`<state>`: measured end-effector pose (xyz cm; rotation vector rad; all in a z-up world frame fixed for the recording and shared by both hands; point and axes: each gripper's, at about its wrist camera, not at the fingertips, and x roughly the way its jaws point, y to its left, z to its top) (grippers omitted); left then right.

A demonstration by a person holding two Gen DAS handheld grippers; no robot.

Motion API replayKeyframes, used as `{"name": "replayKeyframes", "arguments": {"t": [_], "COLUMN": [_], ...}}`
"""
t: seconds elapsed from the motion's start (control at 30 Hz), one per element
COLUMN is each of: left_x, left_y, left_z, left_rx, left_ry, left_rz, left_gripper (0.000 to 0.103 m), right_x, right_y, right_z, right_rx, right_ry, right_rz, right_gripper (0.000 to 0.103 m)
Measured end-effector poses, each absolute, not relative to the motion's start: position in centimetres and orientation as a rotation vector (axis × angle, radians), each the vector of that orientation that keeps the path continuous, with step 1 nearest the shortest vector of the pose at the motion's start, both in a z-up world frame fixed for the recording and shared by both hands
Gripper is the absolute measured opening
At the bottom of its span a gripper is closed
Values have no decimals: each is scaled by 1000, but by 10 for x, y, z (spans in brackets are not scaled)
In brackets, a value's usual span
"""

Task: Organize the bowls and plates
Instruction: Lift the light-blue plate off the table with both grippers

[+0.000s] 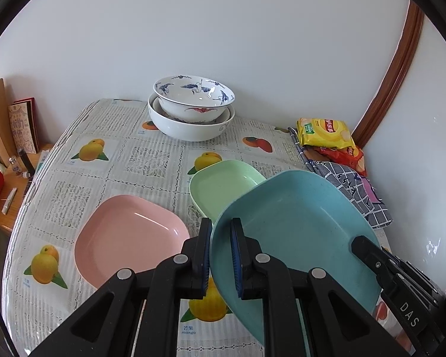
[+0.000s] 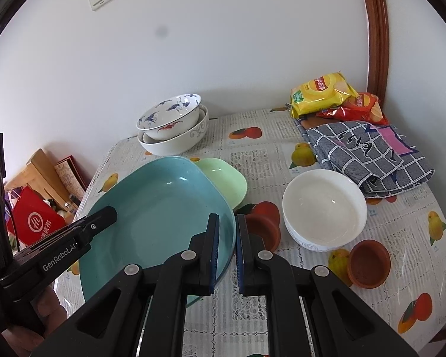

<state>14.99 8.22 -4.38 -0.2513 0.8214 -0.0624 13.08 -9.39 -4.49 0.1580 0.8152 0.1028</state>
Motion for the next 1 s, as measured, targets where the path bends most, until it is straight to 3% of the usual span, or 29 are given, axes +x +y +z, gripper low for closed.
{"name": "replayKeyframes", "arguments": {"t": [1.0], "left_x": [137], "left_y": [122], "left_z": [-37], "left_rx": [-302], "left_ry": [791], "left_rz": [15], "left_gripper": [13], "right_x": [134], "right_y": [-54], "right_z": [-39], "right_rx": [127], "right_ry": [793], "right_rz": [167], "right_gripper": [10]}}
